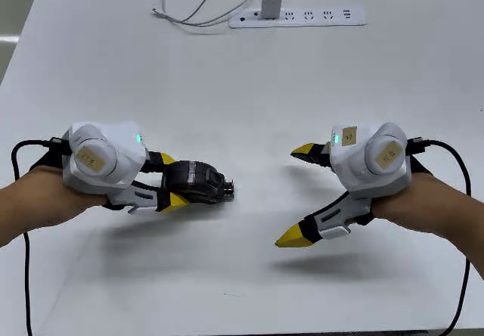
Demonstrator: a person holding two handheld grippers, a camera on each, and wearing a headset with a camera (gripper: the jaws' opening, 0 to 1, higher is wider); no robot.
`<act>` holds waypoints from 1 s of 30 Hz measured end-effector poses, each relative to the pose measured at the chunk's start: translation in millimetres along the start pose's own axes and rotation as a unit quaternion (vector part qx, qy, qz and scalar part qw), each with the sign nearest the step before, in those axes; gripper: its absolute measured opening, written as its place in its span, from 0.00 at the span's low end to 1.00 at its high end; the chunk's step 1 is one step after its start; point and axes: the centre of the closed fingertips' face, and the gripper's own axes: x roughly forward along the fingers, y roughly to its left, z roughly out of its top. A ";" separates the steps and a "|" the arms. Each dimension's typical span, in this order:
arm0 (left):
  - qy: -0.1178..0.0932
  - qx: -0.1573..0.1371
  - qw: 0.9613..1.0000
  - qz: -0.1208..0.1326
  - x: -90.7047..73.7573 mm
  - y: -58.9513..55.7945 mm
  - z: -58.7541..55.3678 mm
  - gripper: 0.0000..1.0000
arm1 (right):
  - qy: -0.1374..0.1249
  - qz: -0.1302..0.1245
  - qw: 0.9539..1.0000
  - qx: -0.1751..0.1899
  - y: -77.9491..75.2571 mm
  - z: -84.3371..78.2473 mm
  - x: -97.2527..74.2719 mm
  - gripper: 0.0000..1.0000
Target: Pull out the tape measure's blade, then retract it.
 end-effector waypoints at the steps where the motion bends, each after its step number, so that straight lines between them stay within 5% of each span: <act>1: 0.000 0.003 1.000 -0.001 0.0 0.3 0.2 0.29 | 0.002 -0.001 1.000 0.001 -0.9 -0.4 1.4 0.89; 30: 0.011 0.000 1.000 -0.004 2.5 1.6 -1.5 0.28 | -0.024 0.007 0.997 -0.067 -13.4 24.3 50.5 0.45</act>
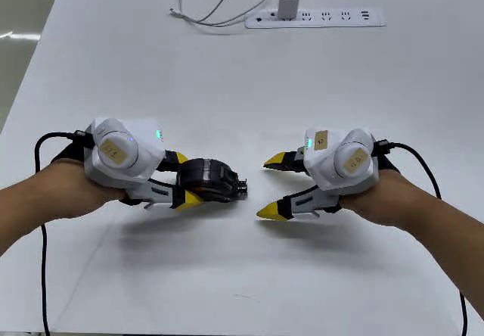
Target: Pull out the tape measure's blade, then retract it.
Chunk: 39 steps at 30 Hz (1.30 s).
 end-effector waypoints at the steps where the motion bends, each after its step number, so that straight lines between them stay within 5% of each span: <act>1: 0.000 0.000 1.000 0.000 0.0 0.0 -0.1 0.28 | -0.001 0.001 1.000 -0.001 -0.1 0.6 1.0 0.43; 39: 0.002 -0.002 1.000 0.002 -0.8 -0.7 -0.1 0.28 | -0.012 0.028 0.998 -0.052 4.8 11.5 29.3 0.14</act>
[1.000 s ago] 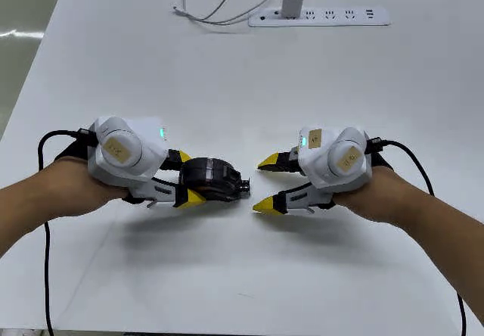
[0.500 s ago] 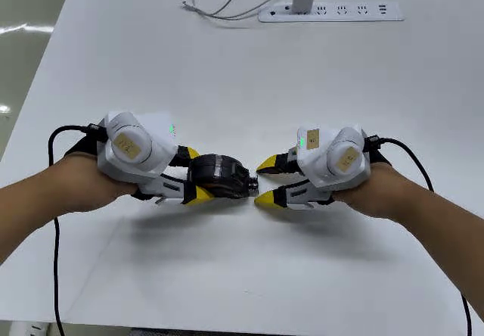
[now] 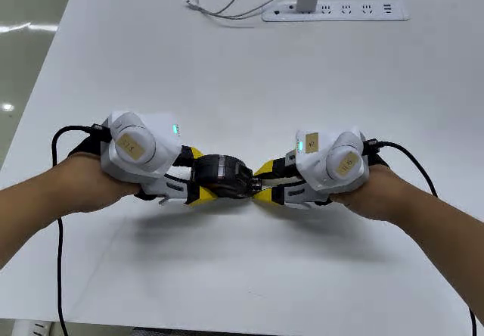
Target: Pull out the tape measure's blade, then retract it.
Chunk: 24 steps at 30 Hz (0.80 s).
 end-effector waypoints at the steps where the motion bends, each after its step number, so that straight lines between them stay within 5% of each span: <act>1: 0.000 0.000 1.000 0.000 0.0 0.0 -0.1 0.28 | 0.000 0.000 1.000 -0.001 -0.2 -0.1 0.0 0.14; 24: 0.004 0.019 1.000 0.000 -0.7 -1.5 -0.7 0.27 | 0.000 -0.005 1.000 -0.009 0.0 -0.7 -3.0 0.09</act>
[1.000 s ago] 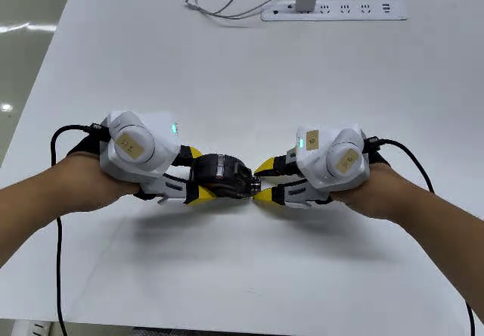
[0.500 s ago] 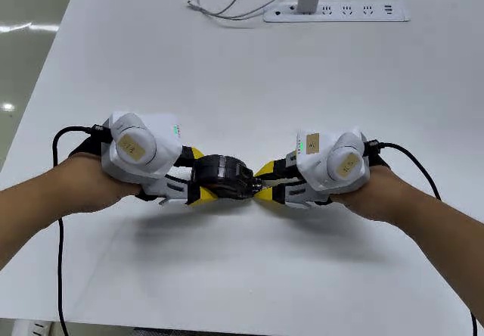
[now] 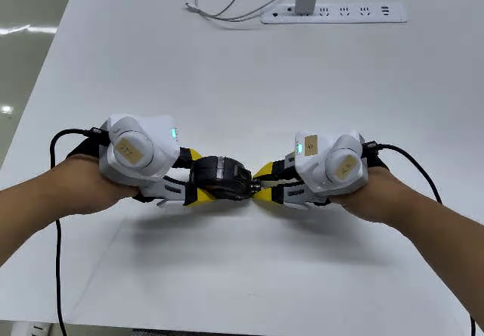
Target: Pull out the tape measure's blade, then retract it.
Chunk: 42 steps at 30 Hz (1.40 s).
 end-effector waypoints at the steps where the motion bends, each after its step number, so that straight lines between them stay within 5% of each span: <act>1: -0.001 -0.001 1.000 0.000 0.1 0.0 0.2 0.27 | 0.000 -0.001 1.000 0.002 0.1 -0.9 -0.2 0.09; 42: 0.007 -0.001 1.000 0.000 0.9 0.5 -1.2 0.27 | 0.020 -0.025 0.999 0.012 -2.3 -22.9 -32.5 0.09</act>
